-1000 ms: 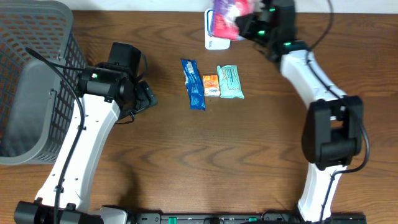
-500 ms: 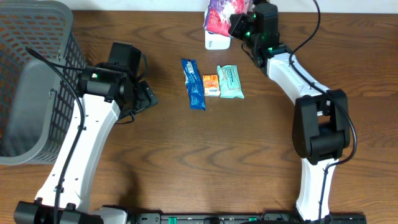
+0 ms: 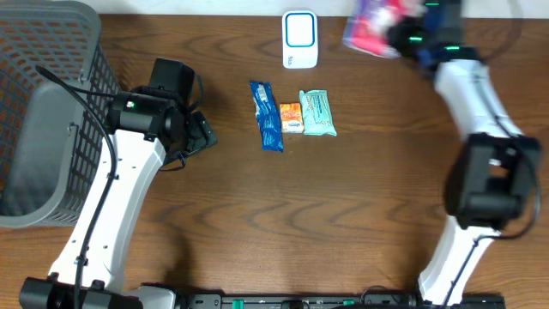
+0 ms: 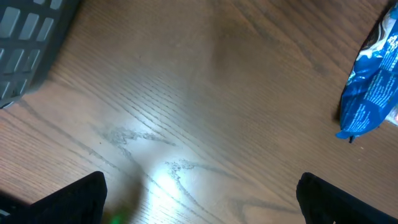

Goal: Scan the item barcode
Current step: 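Carry the floral pack to the far right and release it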

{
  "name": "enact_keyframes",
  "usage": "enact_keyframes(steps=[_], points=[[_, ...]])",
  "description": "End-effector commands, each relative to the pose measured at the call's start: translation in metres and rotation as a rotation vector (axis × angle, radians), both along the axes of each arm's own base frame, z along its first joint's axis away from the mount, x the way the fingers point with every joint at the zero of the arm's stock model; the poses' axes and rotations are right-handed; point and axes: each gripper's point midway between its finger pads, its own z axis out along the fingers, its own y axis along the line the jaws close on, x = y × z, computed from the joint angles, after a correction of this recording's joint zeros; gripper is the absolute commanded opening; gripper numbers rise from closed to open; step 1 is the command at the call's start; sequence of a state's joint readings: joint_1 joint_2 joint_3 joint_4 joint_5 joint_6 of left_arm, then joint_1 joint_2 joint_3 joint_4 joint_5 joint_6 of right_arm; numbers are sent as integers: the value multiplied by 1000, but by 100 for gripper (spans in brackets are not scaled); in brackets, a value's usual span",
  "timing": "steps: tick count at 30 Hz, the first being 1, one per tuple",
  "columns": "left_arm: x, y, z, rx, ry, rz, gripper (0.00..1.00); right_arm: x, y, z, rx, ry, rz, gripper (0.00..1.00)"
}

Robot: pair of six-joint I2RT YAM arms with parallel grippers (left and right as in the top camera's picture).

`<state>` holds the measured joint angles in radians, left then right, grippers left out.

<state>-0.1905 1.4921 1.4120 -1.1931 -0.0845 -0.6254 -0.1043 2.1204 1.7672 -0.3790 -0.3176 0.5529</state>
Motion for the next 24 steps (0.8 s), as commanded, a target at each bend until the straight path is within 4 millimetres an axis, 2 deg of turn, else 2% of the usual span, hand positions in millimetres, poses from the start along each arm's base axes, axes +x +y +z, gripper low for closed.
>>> enact_keyframes(steps=[1,4,8,12,16,17,21,23,24], points=[[-1,2,-1,6,4,10,98,-25,-78,25,-101,7,-46,1],[-1,2,-1,6,4,10,98,-59,-142,3,-133,120,-130,1],[-1,2,-1,6,4,10,98,-105,-221,-14,-167,238,-296,1],[-1,2,-1,6,4,10,98,-134,-265,-20,-118,271,-421,1],[-1,2,-1,6,4,10,98,-158,-293,-34,-3,321,-657,1],[-1,2,-1,6,4,10,98,-163,-298,-44,47,321,-732,1],[-1,2,-1,6,4,10,98,-152,-295,-61,107,253,-761,2],[-1,2,-1,6,4,10,98,-141,-291,-66,121,198,-738,10],[-1,2,-1,6,4,10,98,-137,-291,-67,129,173,-747,19]])
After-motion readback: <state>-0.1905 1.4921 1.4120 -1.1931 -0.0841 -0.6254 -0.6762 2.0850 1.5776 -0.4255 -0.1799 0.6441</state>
